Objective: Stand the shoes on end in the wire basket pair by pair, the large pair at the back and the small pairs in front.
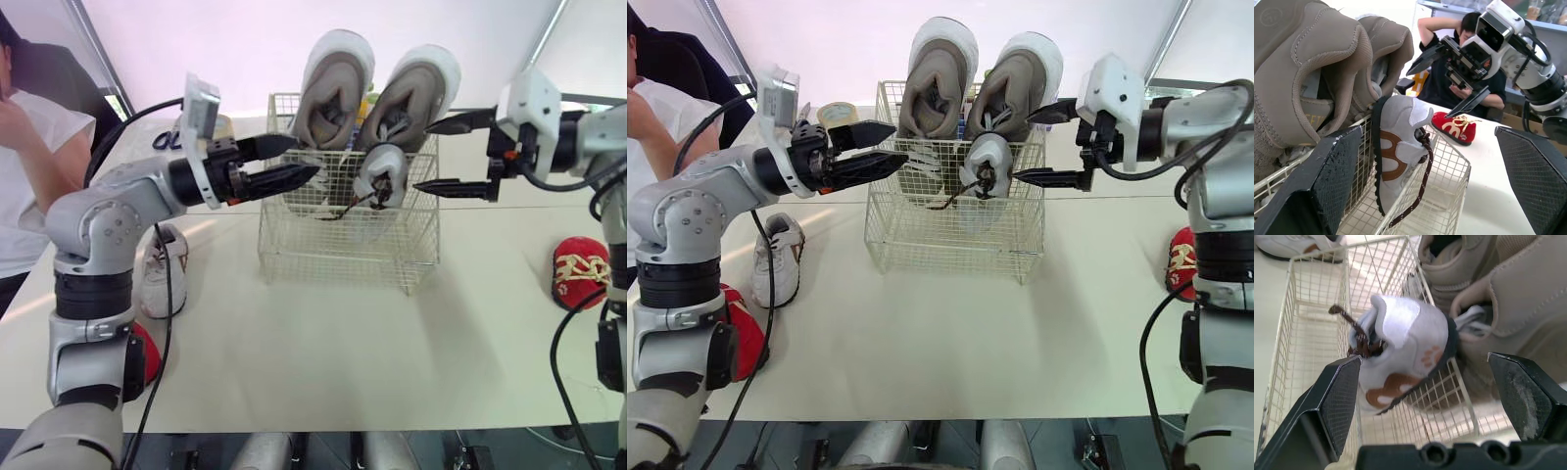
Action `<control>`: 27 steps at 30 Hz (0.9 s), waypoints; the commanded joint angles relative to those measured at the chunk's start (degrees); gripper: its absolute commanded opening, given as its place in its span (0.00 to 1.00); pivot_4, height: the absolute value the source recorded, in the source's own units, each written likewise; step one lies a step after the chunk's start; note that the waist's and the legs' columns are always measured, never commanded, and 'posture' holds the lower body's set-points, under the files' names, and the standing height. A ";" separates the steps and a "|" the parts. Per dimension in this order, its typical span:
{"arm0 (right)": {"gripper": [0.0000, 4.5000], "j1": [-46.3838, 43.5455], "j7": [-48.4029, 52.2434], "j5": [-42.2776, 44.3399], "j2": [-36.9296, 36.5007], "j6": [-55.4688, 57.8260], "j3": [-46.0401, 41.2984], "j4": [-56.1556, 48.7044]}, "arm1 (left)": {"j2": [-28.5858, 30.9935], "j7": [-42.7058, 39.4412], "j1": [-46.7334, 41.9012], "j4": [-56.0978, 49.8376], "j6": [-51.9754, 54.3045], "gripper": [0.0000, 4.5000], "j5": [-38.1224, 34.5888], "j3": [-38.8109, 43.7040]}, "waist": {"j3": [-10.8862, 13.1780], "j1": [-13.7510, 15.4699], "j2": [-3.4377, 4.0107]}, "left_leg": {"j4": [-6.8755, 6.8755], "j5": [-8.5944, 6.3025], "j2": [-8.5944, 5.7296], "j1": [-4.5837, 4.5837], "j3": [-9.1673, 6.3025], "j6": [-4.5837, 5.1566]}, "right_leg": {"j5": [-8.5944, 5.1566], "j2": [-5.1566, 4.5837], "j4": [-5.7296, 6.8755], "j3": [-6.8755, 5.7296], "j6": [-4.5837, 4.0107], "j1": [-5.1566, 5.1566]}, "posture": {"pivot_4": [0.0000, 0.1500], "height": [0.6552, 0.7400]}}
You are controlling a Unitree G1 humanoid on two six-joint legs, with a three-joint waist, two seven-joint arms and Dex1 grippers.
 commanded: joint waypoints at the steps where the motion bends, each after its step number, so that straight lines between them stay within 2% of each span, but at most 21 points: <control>1: 0.99 -0.19 -0.47 4.56 -2.78 3.09 -5.34 -6.86 | 3.02 0.18 0.35 -2.11 0.61 1.00 -0.05 1.75 | 0.00 -0.04 0.00 | -0.01 0.00 0.00 0.00 0.00 0.00 | 0.00 0.00 0.00 0.00 0.00 0.00 | 1.00 1.00; 10: 0.99 -0.24 0.33 22.55 -3.35 16.72 -9.53 -23.90 | 17.61 4.90 1.99 -1.07 7.21 1.00 1.46 7.65 | 0.00 -0.30 0.00 | -0.25 -0.01 0.03 0.00 -0.01 0.01 | -0.02 0.00 -0.07 0.02 -0.03 -0.09 | 1.00 1.00; 13: 0.99 2.44 1.24 22.55 -3.50 15.33 -7.04 -27.41 | 21.36 8.55 3.67 1.39 11.86 1.00 3.20 8.54 | 0.00 -0.14 -0.01 | -0.25 -0.02 0.03 0.01 -0.01 0.03 | -0.02 -0.01 -0.08 0.02 -0.03 -0.07 | 1.00 1.00; 19: 0.99 6.81 2.10 16.34 -2.80 7.72 -1.20 -27.96 | 27.65 14.17 11.54 6.47 14.86 1.00 11.59 6.90 | -0.01 0.06 -0.01 | -0.24 -0.02 0.03 0.04 0.01 0.04 | -0.02 -0.02 -0.08 0.02 -0.02 -0.06 | 1.00 1.00; 23: 0.99 6.93 1.55 15.02 -1.87 5.62 0.28 -27.41 | 29.11 14.58 14.67 11.62 12.71 1.00 15.68 7.00 | -0.01 0.08 -0.01 | -0.31 -0.02 0.03 0.03 0.02 0.03 | -0.02 -0.02 -0.06 0.03 -0.02 -0.10 | 1.00 1.00; 27: 0.99 6.17 1.25 14.97 -1.68 5.43 0.61 -27.08 | 28.04 13.62 15.78 16.61 11.06 1.00 17.83 6.69 | -0.01 0.23 -0.01 | -0.31 -0.03 0.03 0.03 0.02 0.03 | -0.02 -0.02 -0.10 0.03 -0.02 -0.16 | 1.00 1.00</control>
